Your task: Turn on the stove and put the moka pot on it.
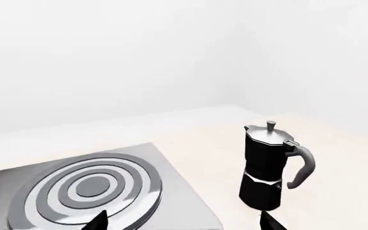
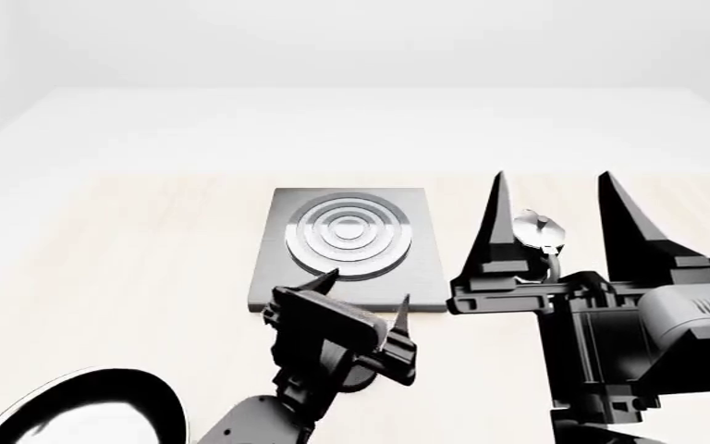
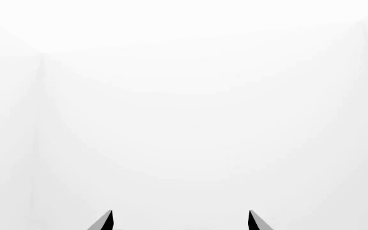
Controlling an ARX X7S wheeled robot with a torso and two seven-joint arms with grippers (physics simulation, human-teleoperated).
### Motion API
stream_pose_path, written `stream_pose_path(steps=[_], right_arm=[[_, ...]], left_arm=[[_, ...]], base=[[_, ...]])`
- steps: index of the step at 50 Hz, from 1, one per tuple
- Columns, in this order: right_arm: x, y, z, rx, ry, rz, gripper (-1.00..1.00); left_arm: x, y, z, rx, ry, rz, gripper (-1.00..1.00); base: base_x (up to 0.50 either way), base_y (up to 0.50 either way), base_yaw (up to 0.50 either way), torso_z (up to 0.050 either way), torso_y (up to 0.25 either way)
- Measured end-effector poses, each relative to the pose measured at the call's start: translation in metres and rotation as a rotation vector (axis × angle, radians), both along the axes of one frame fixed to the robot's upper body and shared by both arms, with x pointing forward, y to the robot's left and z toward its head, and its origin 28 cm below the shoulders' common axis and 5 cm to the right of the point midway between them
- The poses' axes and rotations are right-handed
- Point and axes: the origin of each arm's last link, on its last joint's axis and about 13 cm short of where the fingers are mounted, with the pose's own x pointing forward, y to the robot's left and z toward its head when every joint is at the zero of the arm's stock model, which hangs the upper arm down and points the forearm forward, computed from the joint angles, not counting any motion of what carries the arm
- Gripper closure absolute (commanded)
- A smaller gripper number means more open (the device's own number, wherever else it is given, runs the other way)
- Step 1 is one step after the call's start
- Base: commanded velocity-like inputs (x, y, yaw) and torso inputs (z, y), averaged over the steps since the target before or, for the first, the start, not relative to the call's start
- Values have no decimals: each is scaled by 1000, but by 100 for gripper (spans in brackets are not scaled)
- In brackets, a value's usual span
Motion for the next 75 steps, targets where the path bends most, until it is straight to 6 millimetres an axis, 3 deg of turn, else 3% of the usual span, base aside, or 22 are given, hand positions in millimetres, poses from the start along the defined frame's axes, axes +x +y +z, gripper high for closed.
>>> stream_pose_path(steps=[16,33,53,75], right_arm=[[2,-3,2,-7,-1,-15,-100],[15,-16,-5,-36,36,-82,-100],[46,-42,-54,-71,167,-209,-100],[66,-58,-100,-101,325,-283,-100]], left_arm=[[-11,38,48,-36,-360,243,-100],[-50,65,89,-23,-668,384,-100],[-88,76,120,-33,-853,435,-100],[-103,77,130,-44,-924,431,-100]], base=[[0,0,0,0,0],[0,0,0,0,0],[0,0,0,0,0],[0,0,0,0,0]])
